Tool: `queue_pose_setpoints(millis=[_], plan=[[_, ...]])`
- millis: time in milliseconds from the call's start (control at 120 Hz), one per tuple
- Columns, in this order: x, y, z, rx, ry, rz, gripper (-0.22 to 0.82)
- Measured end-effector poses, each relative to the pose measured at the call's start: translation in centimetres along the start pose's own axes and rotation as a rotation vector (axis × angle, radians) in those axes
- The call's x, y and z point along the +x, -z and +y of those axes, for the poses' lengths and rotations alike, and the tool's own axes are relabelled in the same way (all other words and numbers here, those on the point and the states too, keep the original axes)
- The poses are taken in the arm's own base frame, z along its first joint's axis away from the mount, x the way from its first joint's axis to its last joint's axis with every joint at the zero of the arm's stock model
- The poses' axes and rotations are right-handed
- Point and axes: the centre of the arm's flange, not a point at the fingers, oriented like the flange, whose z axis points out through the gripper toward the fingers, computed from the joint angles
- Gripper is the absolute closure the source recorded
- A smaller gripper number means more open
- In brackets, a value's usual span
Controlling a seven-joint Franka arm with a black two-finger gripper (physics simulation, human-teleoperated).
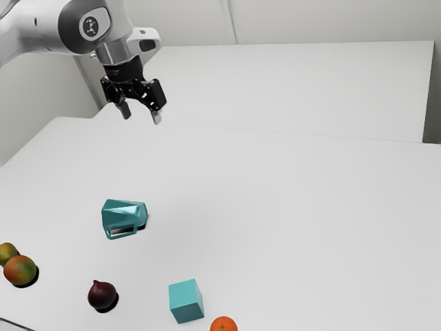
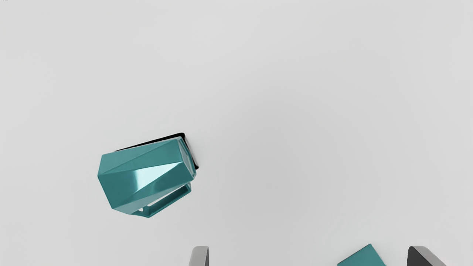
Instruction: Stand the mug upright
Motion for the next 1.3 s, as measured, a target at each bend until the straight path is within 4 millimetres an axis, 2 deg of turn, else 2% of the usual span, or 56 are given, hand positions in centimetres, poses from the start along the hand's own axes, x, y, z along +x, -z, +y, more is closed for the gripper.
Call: queue_pose_setpoints(millis=[250, 358, 425, 592, 767, 983, 1192, 1300], plan=[[-0.8, 0.2, 0.3, 0.000, -0.007, 0.001, 0.02], [-1.3, 0.1, -0.4, 0.000, 0.002, -0.003, 0.02], [-1.6, 0.0, -1.9, -0.002, 0.024, -0.005, 0.02], [-2.4, -0.6, -7.4, -0.016, 0.108, -0.018, 0.02], [-3.3, -2.0, -11.8, -0.068, 0.163, -0.038, 0.02], [-5.1, -6.2, -17.8, -0.179, 0.223, -0.053, 0.02], [-6.6, -12.2, -21.2, -0.319, 0.239, -0.037, 0.02], [-7.4, -14.6, -22.9, -0.373, 0.243, -0.005, 0.02]])
